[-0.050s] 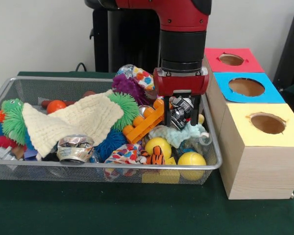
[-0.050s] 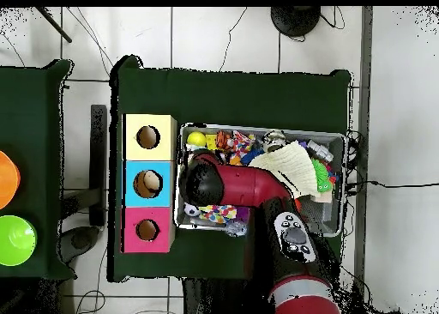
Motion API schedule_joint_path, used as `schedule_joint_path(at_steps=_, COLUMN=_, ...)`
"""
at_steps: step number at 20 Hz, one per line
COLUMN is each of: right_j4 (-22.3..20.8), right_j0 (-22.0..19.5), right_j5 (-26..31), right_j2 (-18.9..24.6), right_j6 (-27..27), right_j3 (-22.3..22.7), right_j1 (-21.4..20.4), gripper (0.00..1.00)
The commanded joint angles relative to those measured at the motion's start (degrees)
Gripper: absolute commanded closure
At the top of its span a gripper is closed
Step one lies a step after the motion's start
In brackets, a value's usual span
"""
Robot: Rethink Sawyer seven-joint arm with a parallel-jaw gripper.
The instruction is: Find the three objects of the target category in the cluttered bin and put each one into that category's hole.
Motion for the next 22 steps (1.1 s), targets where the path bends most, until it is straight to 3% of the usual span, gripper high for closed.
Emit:
schedule_joint_path(at_steps=1, right_j4=-2.3, right_j0=2.2, right_j5=5.2, right_j2=3.8, right_j6=2.5, right_j3=-2.9, right_j1=2.2, gripper=0.00)
schedule_joint_path(at_steps=9, right_j4=-0.8, right_j0=5.5, right_j5=7.0, right_j2=2.4, right_j6=3.4, right_j3=-8.2, right_j1=4.0, gripper=0.00)
schedule_joint_path(at_steps=22, right_j4=-1.3, right_j0=5.1, right_j5=3.6, right_j2=2.5, right_j6=4.2, right_j3=-8.5, right_j1=5.9, gripper=0.00)
